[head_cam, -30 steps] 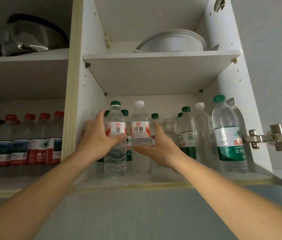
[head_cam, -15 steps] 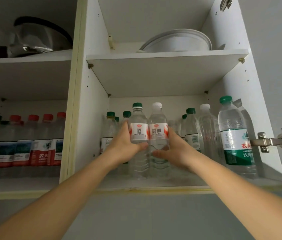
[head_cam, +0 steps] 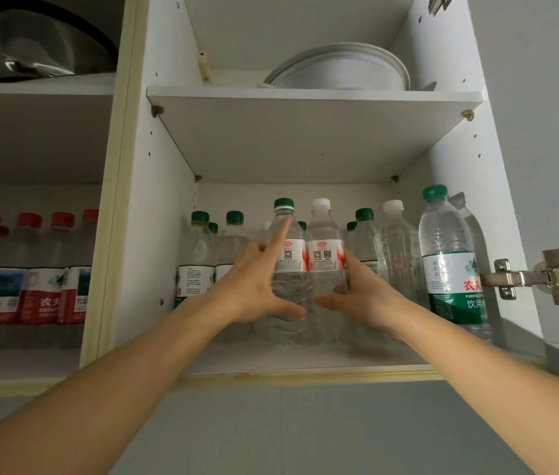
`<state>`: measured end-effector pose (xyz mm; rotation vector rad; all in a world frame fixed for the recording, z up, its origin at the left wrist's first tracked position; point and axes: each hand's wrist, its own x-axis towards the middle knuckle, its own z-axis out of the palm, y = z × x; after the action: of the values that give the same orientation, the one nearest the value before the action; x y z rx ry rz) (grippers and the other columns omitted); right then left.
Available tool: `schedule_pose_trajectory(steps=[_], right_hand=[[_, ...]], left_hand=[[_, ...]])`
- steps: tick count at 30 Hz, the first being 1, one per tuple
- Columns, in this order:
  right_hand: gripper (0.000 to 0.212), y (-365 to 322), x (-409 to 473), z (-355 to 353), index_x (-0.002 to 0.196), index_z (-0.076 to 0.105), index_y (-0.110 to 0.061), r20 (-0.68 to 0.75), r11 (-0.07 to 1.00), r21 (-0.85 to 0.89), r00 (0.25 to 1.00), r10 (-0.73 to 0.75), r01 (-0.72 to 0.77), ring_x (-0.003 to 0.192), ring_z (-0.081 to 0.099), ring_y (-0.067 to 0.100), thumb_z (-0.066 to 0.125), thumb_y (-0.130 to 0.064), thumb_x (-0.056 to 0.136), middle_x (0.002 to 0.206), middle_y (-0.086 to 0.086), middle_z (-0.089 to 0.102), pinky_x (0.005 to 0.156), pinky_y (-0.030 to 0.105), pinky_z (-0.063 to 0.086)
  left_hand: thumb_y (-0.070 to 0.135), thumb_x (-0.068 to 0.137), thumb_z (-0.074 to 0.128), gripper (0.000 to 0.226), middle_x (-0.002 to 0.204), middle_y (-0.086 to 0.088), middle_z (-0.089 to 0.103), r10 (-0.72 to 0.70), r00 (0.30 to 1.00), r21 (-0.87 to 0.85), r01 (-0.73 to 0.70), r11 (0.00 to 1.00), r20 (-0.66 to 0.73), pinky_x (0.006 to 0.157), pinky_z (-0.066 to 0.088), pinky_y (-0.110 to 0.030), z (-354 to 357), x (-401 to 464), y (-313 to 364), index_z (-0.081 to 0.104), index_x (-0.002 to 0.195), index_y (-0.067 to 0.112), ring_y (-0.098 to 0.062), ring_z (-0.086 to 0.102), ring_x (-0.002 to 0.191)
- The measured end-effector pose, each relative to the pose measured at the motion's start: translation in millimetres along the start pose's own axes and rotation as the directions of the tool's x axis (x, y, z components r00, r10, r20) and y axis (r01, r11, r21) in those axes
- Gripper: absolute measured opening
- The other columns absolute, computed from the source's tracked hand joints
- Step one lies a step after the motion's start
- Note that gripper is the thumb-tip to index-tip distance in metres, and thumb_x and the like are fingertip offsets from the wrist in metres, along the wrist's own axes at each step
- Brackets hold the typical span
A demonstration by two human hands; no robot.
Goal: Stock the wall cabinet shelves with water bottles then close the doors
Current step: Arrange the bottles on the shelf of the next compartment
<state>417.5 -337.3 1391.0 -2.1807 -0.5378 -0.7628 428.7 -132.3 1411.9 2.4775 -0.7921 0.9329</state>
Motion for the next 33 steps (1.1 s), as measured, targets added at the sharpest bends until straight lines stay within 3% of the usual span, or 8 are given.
schedule_pose_trajectory(steps=[4, 9, 13, 17, 19, 26, 29, 33], right_hand=[[0.068, 1, 4, -2, 0.144, 0.042, -0.032, 0.029, 1.0, -0.005, 1.0, -0.002, 0.002, 0.106, 0.065, 0.014, 0.078, -0.023, 0.087, 0.12, -0.011, 0.066, 0.1, 0.044, 0.054], [0.07, 0, 13, 3, 0.145, 0.04, -0.029, 0.063, 1.0, -0.001, 0.998, -0.004, 0.004, 0.11, 0.064, 0.014, 0.079, -0.021, 0.087, 0.125, -0.009, 0.064, 0.102, 0.043, 0.053], [0.073, 4, 23, 12, 0.147, 0.038, -0.027, 0.082, 1.0, 0.012, 0.996, -0.021, 0.02, 0.114, 0.064, 0.016, 0.079, -0.02, 0.087, 0.128, -0.008, 0.064, 0.103, 0.044, 0.052], [0.072, 9, 34, 17, 0.148, 0.037, -0.027, 0.148, 0.997, 0.061, 0.988, -0.052, 0.044, 0.112, 0.062, 0.003, 0.077, -0.016, 0.088, 0.124, -0.014, 0.065, 0.09, 0.023, 0.055], [0.071, 12, 38, 20, 0.147, 0.037, -0.026, 0.156, 0.996, 0.069, 0.986, -0.059, 0.049, 0.107, 0.063, 0.0, 0.076, -0.014, 0.089, 0.12, -0.016, 0.065, 0.08, 0.015, 0.054], [0.052, 21, 49, 25, 0.13, 0.049, -0.034, 0.163, 0.994, 0.062, 0.982, -0.096, 0.087, 0.097, 0.067, -0.009, 0.074, -0.013, 0.09, 0.109, -0.016, 0.07, 0.071, 0.009, 0.054], [0.05, 24, 51, 28, 0.126, 0.05, -0.036, 0.154, 0.993, 0.067, 0.982, -0.109, 0.099, 0.098, 0.066, -0.009, 0.074, -0.012, 0.09, 0.105, -0.025, 0.07, 0.071, 0.007, 0.052], [0.06, 27, 56, 33, 0.138, 0.047, -0.03, 0.118, 0.995, 0.04, 0.989, -0.094, 0.09, 0.102, 0.066, -0.005, 0.076, -0.018, 0.088, 0.115, -0.017, 0.068, 0.085, 0.016, 0.054]], left_hand=[[0.075, 0.051, 0.084, 0.147, 0.161, -0.005, 0.016, 0.044, 0.999, 0.277, -0.042, 0.96, -0.002, 0.118, 0.018, -0.055, -5, 16, -8, -0.025, 0.148, 0.054, -0.03, 0.014, 0.147], [0.084, 0.041, 0.08, 0.153, 0.159, -0.009, 0.021, 0.05, 0.999, 0.383, -0.052, 0.922, 0.015, 0.12, 0.007, -0.056, -9, 31, -19, -0.025, 0.148, 0.051, -0.035, 0.014, 0.147], [0.087, 0.042, 0.077, 0.154, 0.166, -0.012, 0.008, 0.042, 0.999, 0.447, -0.022, 0.894, -0.033, 0.119, -0.015, -0.062, -2, 37, -32, -0.031, 0.145, 0.051, -0.037, -0.006, 0.154], [0.089, 0.044, 0.073, 0.152, 0.17, -0.012, -0.003, 0.042, 0.998, 0.468, -0.02, 0.883, -0.036, 0.115, -0.024, -0.062, 2, 38, -47, -0.041, 0.137, 0.054, -0.033, -0.024, 0.152], [0.088, 0.046, 0.073, 0.15, 0.17, -0.011, -0.006, 0.06, 0.997, 0.462, -0.032, 0.886, -0.046, 0.114, -0.026, -0.06, 6, 39, -53, -0.045, 0.133, 0.057, -0.03, -0.028, 0.151], [0.086, 0.052, 0.073, 0.148, 0.169, -0.009, -0.014, 0.078, 0.996, 0.458, -0.051, 0.887, -0.042, 0.117, -0.021, -0.062, 12, 44, -65, -0.039, 0.142, 0.05, -0.027, -0.034, 0.149], [0.084, 0.056, 0.074, 0.147, 0.168, -0.008, -0.017, 0.104, 0.993, 0.462, -0.07, 0.884, -0.049, 0.117, -0.021, -0.061, 16, 44, -67, -0.037, 0.145, 0.047, -0.027, -0.037, 0.147], [0.083, 0.061, 0.071, 0.142, 0.166, -0.008, -0.022, 0.119, 0.992, 0.492, -0.079, 0.867, -0.052, 0.115, -0.026, -0.056, 19, 43, -69, -0.036, 0.146, 0.044, -0.027, -0.04, 0.146]])
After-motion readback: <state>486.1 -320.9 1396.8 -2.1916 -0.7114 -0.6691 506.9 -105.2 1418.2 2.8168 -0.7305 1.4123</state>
